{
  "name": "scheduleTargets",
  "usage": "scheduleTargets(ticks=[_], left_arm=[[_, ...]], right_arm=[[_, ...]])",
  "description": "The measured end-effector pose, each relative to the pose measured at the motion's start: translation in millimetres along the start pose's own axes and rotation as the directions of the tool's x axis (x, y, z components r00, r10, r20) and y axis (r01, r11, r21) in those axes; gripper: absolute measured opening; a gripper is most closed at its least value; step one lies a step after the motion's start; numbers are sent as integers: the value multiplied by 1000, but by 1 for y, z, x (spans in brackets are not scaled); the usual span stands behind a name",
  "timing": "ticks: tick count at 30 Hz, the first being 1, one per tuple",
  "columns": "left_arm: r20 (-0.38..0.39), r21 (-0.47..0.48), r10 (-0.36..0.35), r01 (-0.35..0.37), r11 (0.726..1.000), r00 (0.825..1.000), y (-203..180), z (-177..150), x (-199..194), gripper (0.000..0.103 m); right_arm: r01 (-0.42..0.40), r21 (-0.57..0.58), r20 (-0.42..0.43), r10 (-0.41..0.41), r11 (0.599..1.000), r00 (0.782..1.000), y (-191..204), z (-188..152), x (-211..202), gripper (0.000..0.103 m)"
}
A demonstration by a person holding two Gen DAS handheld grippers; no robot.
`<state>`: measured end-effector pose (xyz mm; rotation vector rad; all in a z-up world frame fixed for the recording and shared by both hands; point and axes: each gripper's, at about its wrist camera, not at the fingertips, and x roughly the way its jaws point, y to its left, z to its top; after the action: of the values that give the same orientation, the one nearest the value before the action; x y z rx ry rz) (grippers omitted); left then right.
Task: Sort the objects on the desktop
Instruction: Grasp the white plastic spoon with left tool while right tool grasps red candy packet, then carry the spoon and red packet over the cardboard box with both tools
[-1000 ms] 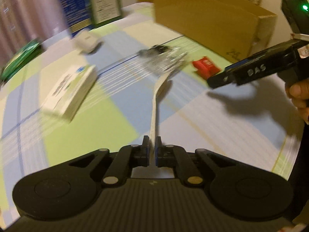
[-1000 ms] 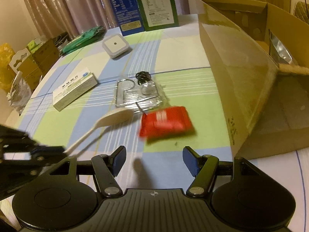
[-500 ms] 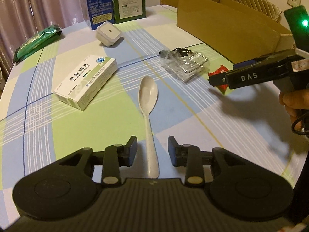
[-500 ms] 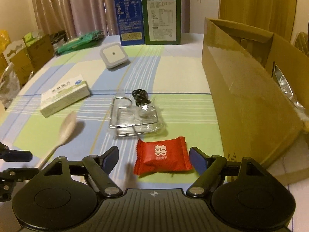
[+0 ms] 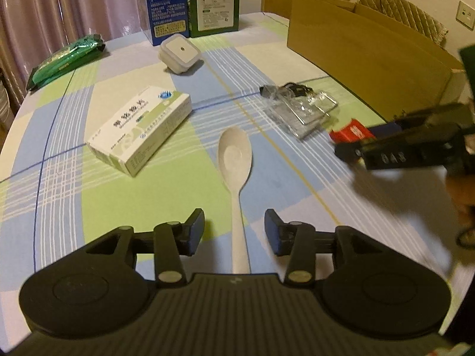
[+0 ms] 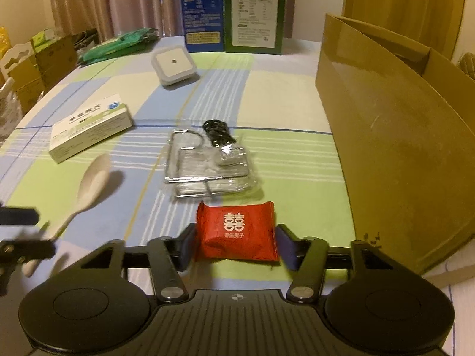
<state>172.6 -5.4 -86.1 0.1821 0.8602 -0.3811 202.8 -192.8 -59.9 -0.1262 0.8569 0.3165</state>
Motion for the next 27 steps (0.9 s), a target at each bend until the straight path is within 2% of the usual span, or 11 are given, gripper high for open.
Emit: scheduleTargets(ticks=[4, 15, 20, 22, 25, 26, 27], left_arm=[[41, 12, 18, -19, 1000, 999, -3, 8, 4, 62], [67, 33, 31, -34, 999, 997, -11, 29, 40, 62], [60, 44, 31, -33, 998, 998, -13, 35, 51, 58], [51, 41, 28, -30, 999, 998, -13, 35, 54, 58], [48, 34, 31, -32, 999, 998, -13, 35, 54, 56], [47, 31, 32, -34, 999, 998, -13, 34, 54, 56], [45, 31, 33, -34, 999, 998, -13, 34, 54, 56]], right_arm=[[-32, 7, 6, 32, 999, 999, 3, -4, -6, 45], [-46, 58, 29, 45, 997, 999, -1, -2, -8, 45], [-46, 50, 26, 45, 998, 999, -1, -2, -3, 46], [-48, 39, 30, 47, 998, 998, 1, -2, -2, 48], [-39, 41, 35, 38, 998, 999, 1, -2, -1, 64], [-39, 45, 33, 37, 998, 999, 1, -2, 0, 73], [-40, 51, 31, 39, 998, 999, 0, -2, 1, 75]])
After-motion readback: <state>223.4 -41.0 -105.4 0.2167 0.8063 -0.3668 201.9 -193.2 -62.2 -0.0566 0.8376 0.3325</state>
